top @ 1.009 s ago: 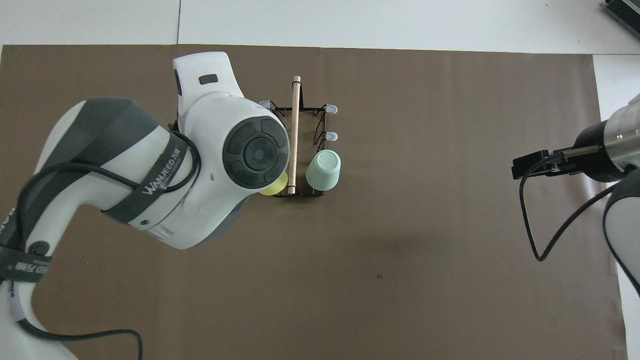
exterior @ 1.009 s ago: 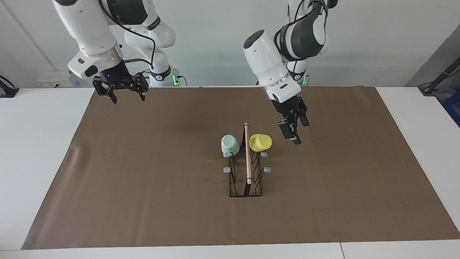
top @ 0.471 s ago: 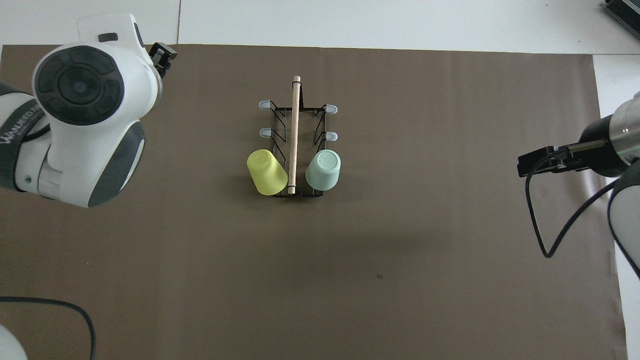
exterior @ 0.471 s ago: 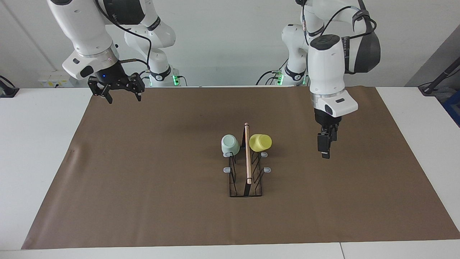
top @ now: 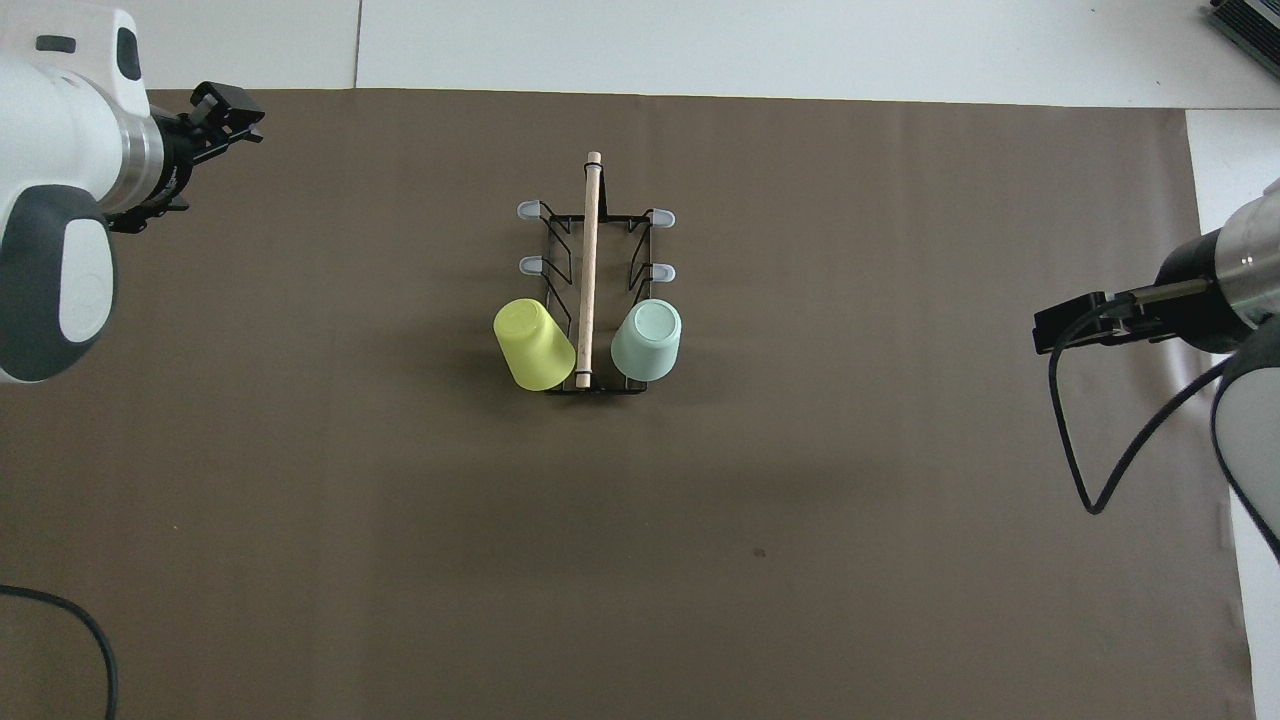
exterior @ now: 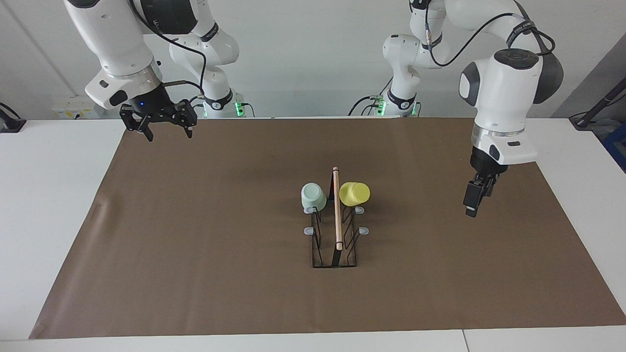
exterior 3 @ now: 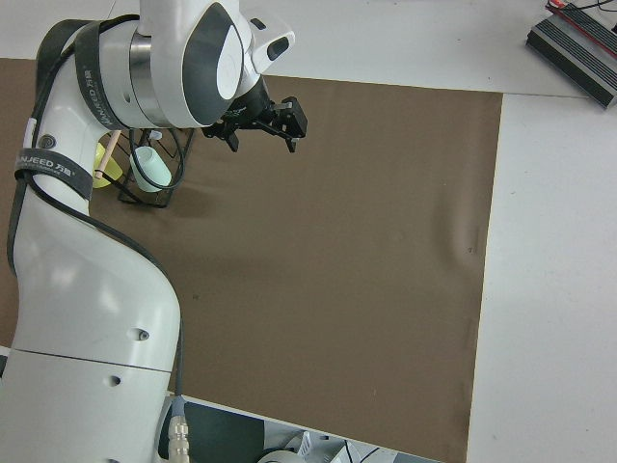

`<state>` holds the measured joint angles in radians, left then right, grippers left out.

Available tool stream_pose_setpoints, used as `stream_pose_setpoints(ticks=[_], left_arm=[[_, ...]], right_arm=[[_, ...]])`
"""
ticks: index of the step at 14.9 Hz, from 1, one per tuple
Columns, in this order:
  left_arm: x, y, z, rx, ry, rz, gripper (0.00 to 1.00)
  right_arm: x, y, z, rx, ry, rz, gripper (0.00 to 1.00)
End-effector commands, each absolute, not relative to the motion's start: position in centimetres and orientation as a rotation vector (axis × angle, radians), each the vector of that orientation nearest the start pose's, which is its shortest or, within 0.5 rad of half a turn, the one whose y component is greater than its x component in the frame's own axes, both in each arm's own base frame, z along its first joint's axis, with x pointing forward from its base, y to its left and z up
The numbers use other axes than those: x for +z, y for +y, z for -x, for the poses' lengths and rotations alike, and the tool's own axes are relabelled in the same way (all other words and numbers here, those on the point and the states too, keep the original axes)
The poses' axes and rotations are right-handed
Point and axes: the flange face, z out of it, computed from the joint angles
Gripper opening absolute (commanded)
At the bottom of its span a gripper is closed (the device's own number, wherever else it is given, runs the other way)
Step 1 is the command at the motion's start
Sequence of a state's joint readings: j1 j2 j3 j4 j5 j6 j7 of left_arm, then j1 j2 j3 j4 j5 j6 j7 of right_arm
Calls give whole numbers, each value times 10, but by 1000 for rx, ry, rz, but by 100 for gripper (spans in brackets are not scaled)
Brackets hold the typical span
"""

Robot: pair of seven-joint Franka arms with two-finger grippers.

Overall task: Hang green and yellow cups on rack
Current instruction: 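Open the left gripper and withdraw it from the rack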

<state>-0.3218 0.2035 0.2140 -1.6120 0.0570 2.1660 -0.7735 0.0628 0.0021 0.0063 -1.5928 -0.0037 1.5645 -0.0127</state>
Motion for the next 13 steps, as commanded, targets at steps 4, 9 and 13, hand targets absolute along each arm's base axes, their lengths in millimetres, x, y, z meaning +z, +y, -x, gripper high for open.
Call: stream_pose_setpoints(ticks=[4, 9, 13], left_arm=[[561, -43, -625, -413, -418, 3133, 100], [593, -41, -583, -167, -28, 3150, 100], [631, -50, -540, -64, 40, 3152, 100]], right_arm=[[609, 37, -555, 75, -165, 3156, 100], [609, 40, -554, 75, -169, 3149, 100], [608, 39, -553, 79, -165, 3150, 100]])
